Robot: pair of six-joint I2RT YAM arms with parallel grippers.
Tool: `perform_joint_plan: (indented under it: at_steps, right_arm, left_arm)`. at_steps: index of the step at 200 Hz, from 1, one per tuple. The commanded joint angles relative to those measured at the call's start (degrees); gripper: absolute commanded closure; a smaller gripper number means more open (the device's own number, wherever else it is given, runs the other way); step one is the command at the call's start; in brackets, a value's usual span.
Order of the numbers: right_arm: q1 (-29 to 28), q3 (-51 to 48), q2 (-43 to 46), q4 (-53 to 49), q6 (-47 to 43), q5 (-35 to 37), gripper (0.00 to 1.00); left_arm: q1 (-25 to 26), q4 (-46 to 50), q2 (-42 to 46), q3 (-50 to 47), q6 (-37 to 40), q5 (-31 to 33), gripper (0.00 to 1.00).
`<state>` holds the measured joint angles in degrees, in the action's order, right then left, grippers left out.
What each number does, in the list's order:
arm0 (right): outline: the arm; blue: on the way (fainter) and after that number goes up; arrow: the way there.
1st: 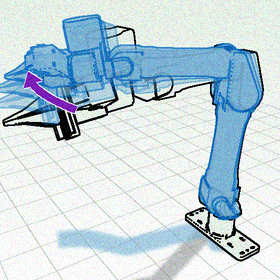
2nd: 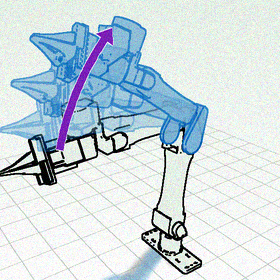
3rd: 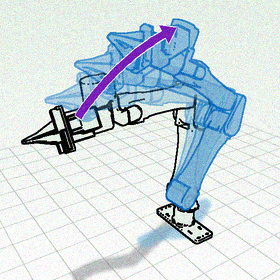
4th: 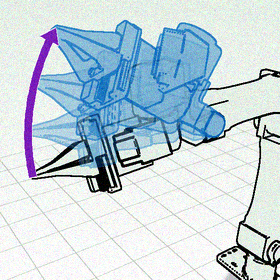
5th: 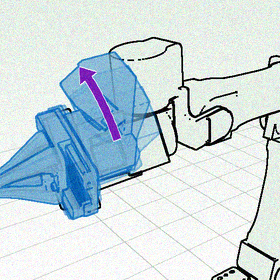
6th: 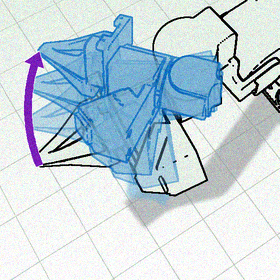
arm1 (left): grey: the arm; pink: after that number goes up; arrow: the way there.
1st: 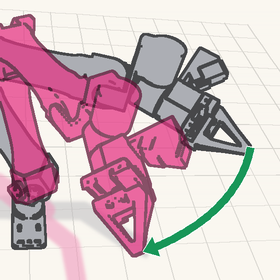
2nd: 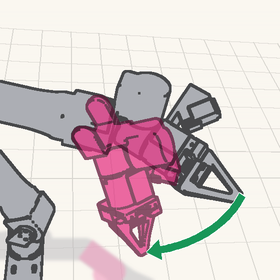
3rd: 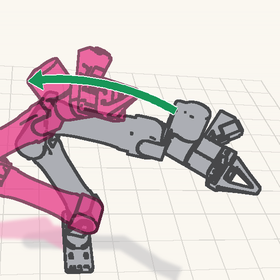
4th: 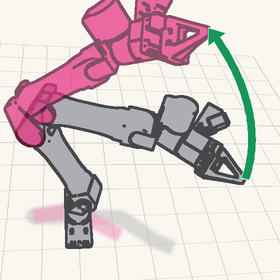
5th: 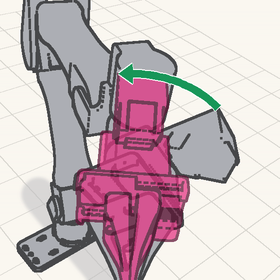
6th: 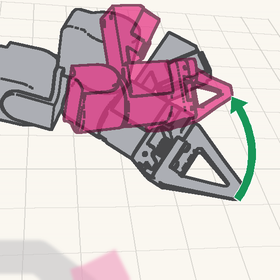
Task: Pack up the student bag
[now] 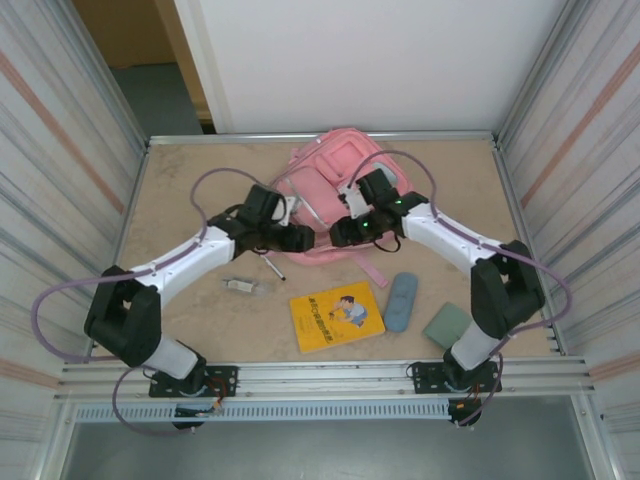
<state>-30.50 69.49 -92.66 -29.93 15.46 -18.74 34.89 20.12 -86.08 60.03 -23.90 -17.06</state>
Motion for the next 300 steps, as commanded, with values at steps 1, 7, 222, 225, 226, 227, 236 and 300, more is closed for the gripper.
perform_joint_plan:
  at_steps: [1, 7, 222, 225, 226, 227, 236, 300]
  right_arm:
    - [2.5, -2.1, 4.8, 0.6, 1.3, 14.7, 0.53]
    - [3.1, -2.8, 5.8, 1.4, 1.7, 17.2, 0.52]
    - [7.4, -15.6, 15.0, 16.9, 6.5, 19.4, 0.52]
    - [7.3, -15.5, 14.9, 16.7, 6.4, 19.2, 0.52]
    - [7.4, -15.5, 14.9, 16.7, 6.4, 19.2, 0.52]
    - [7.4, -15.4, 14.8, 16.6, 6.4, 19.1, 0.52]
    - [7.4, -15.2, 14.9, 16.2, 6.1, 19.0, 0.52]
    - [6.2, -14.9, 12.9, 14.6, 3.2, 13.0, 0.51]
  left_arm:
    - [6.4, 2.9, -3.4, 3.4, -4.5, 4.8, 0.45]
    - [8.3, 3.3, -4.8, 4.8, -5.5, 6.3, 0.46]
    - [17.0, 16.1, -31.2, 25.9, -9.2, 37.9, 0.81]
    - [17.1, 15.9, -31.1, 25.8, -9.1, 37.9, 0.82]
    - [17.1, 15.9, -31.0, 25.8, -9.1, 37.9, 0.82]
    - [17.1, 15.9, -31.0, 25.8, -9.0, 37.9, 0.83]
    - [17.1, 15.7, -30.7, 25.8, -8.6, 37.8, 0.86]
    - [17.1, 16.6, -26.9, 24.7, -7.6, 36.8, 1.00]
